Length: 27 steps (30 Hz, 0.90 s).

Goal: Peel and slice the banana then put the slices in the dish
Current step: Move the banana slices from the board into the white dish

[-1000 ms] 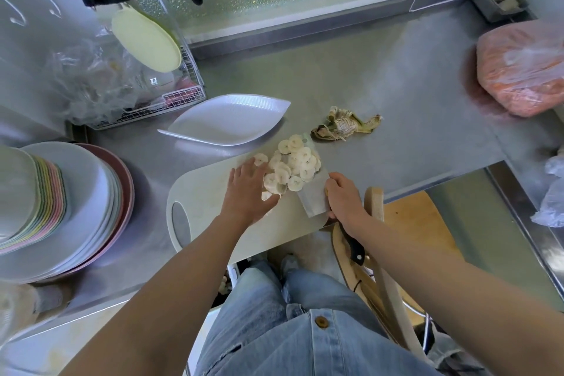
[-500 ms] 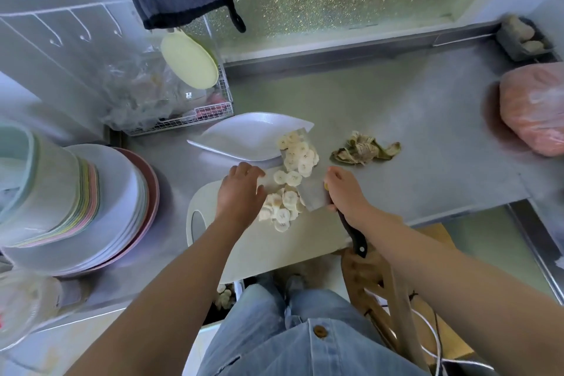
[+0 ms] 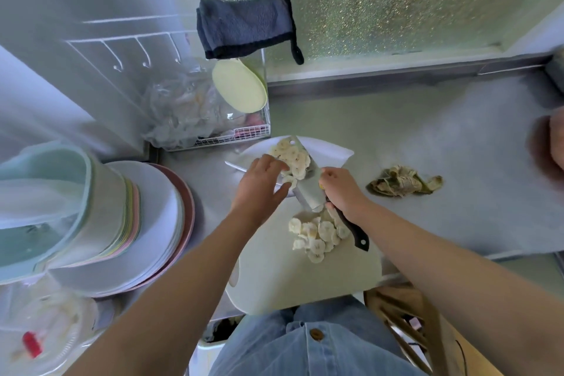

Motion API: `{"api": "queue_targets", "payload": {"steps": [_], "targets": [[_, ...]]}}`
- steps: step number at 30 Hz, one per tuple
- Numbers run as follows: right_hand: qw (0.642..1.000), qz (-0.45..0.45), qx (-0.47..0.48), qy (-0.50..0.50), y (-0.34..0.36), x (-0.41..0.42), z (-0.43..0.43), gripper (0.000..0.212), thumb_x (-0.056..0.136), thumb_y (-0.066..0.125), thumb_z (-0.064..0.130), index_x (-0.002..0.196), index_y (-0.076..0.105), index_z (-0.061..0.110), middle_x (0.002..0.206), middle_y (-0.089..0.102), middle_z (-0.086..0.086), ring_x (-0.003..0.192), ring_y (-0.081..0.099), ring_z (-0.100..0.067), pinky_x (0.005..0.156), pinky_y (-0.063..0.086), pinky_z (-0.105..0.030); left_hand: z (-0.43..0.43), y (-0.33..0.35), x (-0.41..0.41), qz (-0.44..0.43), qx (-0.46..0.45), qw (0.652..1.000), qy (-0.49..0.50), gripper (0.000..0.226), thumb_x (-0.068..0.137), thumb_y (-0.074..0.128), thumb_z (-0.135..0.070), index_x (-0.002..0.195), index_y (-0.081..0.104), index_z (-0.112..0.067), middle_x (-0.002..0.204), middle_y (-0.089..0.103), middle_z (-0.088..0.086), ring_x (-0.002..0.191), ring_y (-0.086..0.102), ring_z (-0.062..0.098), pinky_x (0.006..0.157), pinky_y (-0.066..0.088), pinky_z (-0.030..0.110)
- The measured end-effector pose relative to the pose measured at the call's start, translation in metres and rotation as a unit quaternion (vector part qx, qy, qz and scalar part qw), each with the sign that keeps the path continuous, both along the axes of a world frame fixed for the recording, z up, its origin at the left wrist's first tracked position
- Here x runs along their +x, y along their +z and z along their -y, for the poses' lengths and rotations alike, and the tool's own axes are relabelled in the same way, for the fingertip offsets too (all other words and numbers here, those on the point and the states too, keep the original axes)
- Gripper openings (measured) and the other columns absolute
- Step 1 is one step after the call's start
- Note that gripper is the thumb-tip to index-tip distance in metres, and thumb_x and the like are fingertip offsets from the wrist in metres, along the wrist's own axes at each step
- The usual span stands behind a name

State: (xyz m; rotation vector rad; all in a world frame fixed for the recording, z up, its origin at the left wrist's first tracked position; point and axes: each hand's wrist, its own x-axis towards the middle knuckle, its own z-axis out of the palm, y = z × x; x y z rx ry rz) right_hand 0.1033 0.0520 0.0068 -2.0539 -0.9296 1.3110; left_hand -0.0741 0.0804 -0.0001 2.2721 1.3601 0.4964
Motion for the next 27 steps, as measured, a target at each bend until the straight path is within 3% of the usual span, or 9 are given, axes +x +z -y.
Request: {"api": "queue_targets", "payload": {"steps": [6,10,13,16,21,24,27], "targets": [[1.0,0.02,0.002,0.008,-0.002,0.0,-0.016,0.031,0.084,0.035,0.006,0.056,0.034,0.017,0.053,0.033,0.0,0.049,0.028,-0.018,0.052,0.026,-0.032,-0.015,-0.005,0.012,-0.022,-0.001,0.997,-0.079,0.024,0.08,0.072,-0.014,0.103,0.07,-0.013,0.108,0.063,0.011,0.093,0.059,0.032,0.072,0.053,0.04],[1.0,0.021,-0.011,0.015,-0.007,0.005,-0.023,0.038,0.091,0.04,0.012,0.054,0.038,0.022,0.053,0.034,0.002,0.047,0.029,-0.017,0.046,0.027,-0.03,-0.022,-0.009,0.014,-0.076,0.013,0.99,-0.116,0.016,0.084,0.068,-0.017,0.099,0.073,-0.014,0.101,0.067,0.01,0.087,0.064,0.033,0.065,0.056,0.042],[1.0,0.016,-0.018,0.014,-0.005,0.011,-0.027,0.037,0.092,0.041,0.011,0.056,0.039,0.021,0.053,0.031,0.001,0.044,0.028,-0.016,0.042,0.025,-0.025,-0.021,-0.011,0.01,-0.105,0.03,0.987,-0.114,0.025,0.083,0.07,-0.017,0.108,0.07,-0.012,0.109,0.066,0.012,0.093,0.063,0.034,0.066,0.057,0.042],[1.0,0.015,-0.019,0.014,-0.002,0.016,-0.027,0.033,0.088,0.037,0.006,0.058,0.035,0.018,0.055,0.03,-0.002,0.043,0.027,-0.016,0.041,0.025,-0.025,-0.023,-0.016,0.005,-0.145,-0.001,0.985,-0.095,0.028,0.092,0.059,-0.023,0.117,0.066,-0.013,0.123,0.059,0.008,0.108,0.057,0.029,0.077,0.055,0.04],[0.998,0.034,-0.015,0.042,0.002,0.021,-0.023,0.03,0.087,0.036,0.006,0.06,0.039,0.017,0.053,0.034,-0.001,0.042,0.031,-0.016,0.041,0.028,-0.025,-0.028,-0.019,0.006,-0.125,0.043,0.989,-0.067,0.02,0.073,0.075,-0.013,0.093,0.073,-0.011,0.094,0.065,0.012,0.08,0.063,0.034,0.068,0.054,0.039],[0.997,0.038,-0.012,0.059,0.001,0.023,-0.021,0.038,0.094,0.04,0.014,0.057,0.04,0.024,0.051,0.035,0.003,0.042,0.033,-0.016,0.042,0.032,-0.026,-0.03,-0.015,0.018,-0.091,0.073,0.989,-0.088,0.039,0.076,0.073,-0.016,0.114,0.065,-0.013,0.119,0.062,0.014,0.105,0.06,0.036,0.085,0.052,0.042],[0.997,0.029,-0.008,0.072,0.004,0.021,-0.018,0.036,0.093,0.039,0.012,0.058,0.043,0.022,0.053,0.035,0.003,0.045,0.035,-0.016,0.046,0.035,-0.028,-0.033,-0.013,0.031,-0.113,0.084,0.974,-0.176,0.053,0.077,0.073,-0.016,0.128,0.059,-0.018,0.144,0.047,0.012,0.13,0.046,0.035,0.1,0.043,0.046]]}}
